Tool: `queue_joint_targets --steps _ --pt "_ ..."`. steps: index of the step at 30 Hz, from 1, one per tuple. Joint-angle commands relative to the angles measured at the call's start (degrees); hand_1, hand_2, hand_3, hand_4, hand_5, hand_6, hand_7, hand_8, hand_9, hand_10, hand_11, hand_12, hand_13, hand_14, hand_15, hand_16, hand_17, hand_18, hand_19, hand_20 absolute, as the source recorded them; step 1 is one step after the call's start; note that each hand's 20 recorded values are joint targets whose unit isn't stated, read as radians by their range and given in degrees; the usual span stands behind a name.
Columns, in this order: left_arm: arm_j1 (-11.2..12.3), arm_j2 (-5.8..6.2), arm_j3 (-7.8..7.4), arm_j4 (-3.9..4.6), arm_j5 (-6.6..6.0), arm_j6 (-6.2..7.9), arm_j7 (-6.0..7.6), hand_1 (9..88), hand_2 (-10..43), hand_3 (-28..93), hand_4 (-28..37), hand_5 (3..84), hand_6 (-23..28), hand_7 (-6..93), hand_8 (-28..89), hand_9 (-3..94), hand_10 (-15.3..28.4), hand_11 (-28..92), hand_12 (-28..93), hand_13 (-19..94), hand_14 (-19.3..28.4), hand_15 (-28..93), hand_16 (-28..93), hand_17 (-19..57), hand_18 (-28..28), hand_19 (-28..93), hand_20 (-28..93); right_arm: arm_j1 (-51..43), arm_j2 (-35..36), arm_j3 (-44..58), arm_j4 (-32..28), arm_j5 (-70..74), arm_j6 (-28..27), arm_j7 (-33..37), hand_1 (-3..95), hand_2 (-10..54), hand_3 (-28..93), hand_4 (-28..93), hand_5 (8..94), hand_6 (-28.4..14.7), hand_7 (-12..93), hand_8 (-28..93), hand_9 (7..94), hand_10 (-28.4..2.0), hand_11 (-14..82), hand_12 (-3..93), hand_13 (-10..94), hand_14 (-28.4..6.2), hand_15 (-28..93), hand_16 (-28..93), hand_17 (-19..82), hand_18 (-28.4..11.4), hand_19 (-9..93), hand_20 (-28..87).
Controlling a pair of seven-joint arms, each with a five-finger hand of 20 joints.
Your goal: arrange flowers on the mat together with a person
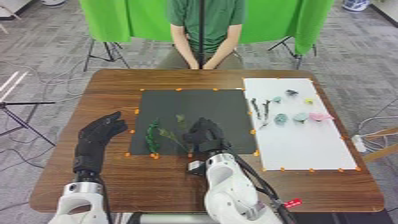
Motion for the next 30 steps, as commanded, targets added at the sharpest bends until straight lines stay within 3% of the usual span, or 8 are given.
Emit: queue_joint_targets --steps 1,11,18,21,23,26,28,30 --pt "0.58 -0.3 0.22 -0.08 0.07 -0.22 -0.54 32.6 0.5 63 -16.9 52.3 4.7 18.2 -7 52.0 14.7 24 14 42 19.7 32 -1 10.0 16.1 23 22 -0.4 -0.59 0.4 0.4 -1.63 1.12 -2.26 43.9 -9.5 61 -22 83.5 0.6 24 13 93.7 -8.8 35.2 23.9 78 -10.8 66 35 32 -21.4 67 51" --pt "0.4 -0.26 0.23 0.01 0.12 -0.37 -0.69 32.7 0.5 63 -16.9 52.1 4.8 18.1 -6 51.9 14.7 24 14 42 19.8 32 -1 9.8 16.2 24 22 -0.65 -0.73 1.46 0.56 -2.94 2.01 -3.52 40.0 -9.5 66 -24 83.4 0.5 23 11 93.7 -9.2 35.3 23.9 77 -11.1 66 35 32 -21.4 66 51" --pt "0.43 -0.32 0.03 0.05 -0.05 -0.45 -0.7 32.7 0.4 63 -16.9 52.3 4.8 18.0 -6 52.0 14.7 24 14 42 19.9 32 -1 9.8 16.2 24 22 -2.44 0.51 3.22 -5.31 -0.11 3.51 -5.79 38.8 -9.5 66 -24 83.2 0.4 23 9 93.7 -9.9 34.3 24.2 76 -11.6 66 35 31 -21.3 66 51" --pt "0.33 -0.41 0.02 0.13 0.0 -0.56 -0.77 32.7 0.5 63 -16.9 52.3 4.7 18.1 -6 52.0 14.7 24 14 42 19.9 32 -1 9.8 16.2 24 22 -3.6 1.67 4.01 -8.68 2.83 5.17 -8.65 35.5 -9.5 68 -20 82.4 0.5 24 1 93.4 -10.3 32.9 25.2 75 -12.4 66 35 29 -21.1 64 51" --pt "0.33 -0.44 -0.13 0.18 -0.04 -0.61 -0.75 32.7 0.5 63 -16.9 52.4 4.7 18.1 -7 52.0 14.7 24 14 42 19.9 32 -1 9.8 16.2 24 22 -4.46 2.69 5.27 -11.38 4.4 0.77 -10.84 29.7 -9.0 68 -17 81.7 0.0 25 -8 92.0 -11.1 32.1 25.0 72 -13.6 66 35 28 -21.3 63 51" --pt "0.05 -0.48 -0.08 0.33 -0.08 -1.01 -0.82 32.7 0.5 63 -16.9 52.3 4.7 18.2 -7 52.1 14.7 24 14 42 19.8 32 -1 9.8 16.2 24 22 -5.83 5.14 6.16 -15.89 6.11 -8.25 -11.39 25.7 -1.3 67 -15 80.8 -0.5 19 -9 90.7 -11.6 31.5 25.7 70 -15.1 67 35 26 -21.5 62 51" --pt "-0.66 -0.75 0.21 0.74 0.03 -1.5 -0.7 32.7 0.5 63 -16.9 52.4 4.7 18.2 -7 52.1 14.7 24 14 42 19.8 32 -1 9.8 16.2 24 22 -8.15 7.16 5.36 -17.79 8.11 -3.26 -13.36 25.8 0.9 68 -14 76.7 -0.2 17 -9 88.9 -12.0 31.8 26.7 69 -15.3 67 36 25 -21.3 61 51" --pt "-0.76 -0.87 0.13 0.77 0.0 -1.82 -0.64 32.7 0.4 63 -16.9 52.4 4.7 18.2 -7 52.1 14.7 24 14 42 19.8 32 -1 9.8 16.2 24 22 -11.92 7.59 6.76 -18.01 11.76 3.23 -22.94 25.1 1.8 69 -14 71.9 -0.4 16 -8 84.2 -12.9 29.9 26.3 66 -15.6 65 35 24 -21.1 59 50"
